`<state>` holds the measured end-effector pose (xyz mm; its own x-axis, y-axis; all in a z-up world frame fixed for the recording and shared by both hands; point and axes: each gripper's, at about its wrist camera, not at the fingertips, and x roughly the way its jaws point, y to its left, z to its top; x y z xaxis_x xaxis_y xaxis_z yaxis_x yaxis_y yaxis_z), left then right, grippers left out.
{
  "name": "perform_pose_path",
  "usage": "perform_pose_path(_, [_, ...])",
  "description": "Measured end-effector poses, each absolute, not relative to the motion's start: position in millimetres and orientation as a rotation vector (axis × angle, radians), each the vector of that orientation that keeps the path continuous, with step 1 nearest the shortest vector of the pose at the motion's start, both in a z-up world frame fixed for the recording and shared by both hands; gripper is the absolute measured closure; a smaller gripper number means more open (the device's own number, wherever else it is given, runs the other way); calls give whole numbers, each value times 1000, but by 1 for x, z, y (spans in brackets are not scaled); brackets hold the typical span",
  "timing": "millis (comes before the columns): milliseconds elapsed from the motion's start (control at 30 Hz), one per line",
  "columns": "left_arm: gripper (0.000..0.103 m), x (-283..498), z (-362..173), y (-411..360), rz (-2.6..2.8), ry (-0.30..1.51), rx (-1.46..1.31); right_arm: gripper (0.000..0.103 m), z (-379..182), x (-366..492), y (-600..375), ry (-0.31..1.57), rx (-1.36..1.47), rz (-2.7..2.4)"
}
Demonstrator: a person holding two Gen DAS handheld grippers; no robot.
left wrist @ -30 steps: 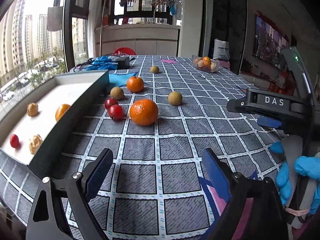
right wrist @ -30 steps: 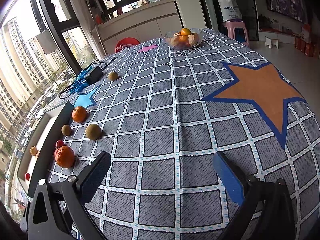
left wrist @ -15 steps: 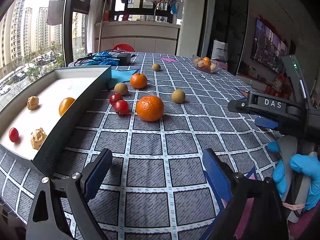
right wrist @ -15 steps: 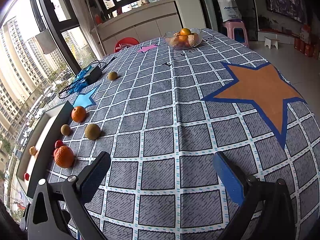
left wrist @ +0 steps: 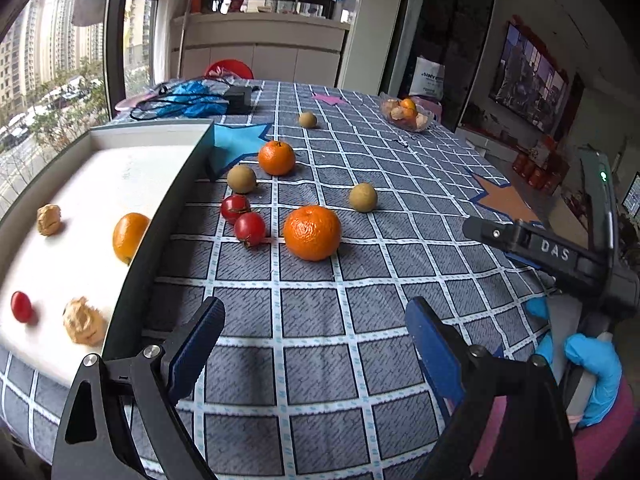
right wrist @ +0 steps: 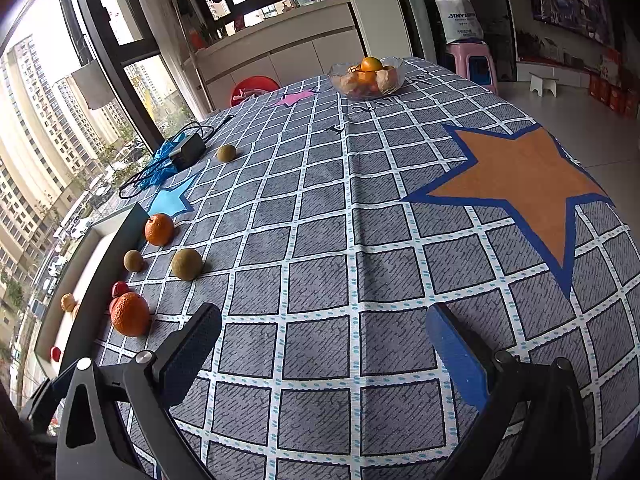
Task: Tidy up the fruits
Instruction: 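Move both open tools back over the fruit row, then grasp the large mandarin orange with the left tool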
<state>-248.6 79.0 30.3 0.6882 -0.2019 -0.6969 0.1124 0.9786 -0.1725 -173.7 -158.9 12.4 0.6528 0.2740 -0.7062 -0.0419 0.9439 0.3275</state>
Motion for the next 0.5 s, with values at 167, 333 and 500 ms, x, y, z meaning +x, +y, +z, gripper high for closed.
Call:
perform_pose_path(167, [19,-231,36,62,-201,828,-80,0,13,-174,-160,841,300,186])
perform_pose_path(333, [36,-208,24,45,-191,923,-66,0,13,-175,-160,839,303,191])
perform_pose_path(500, [36,-194,21,41,-156,927,-62,0,13,-175,-160,839,304,197])
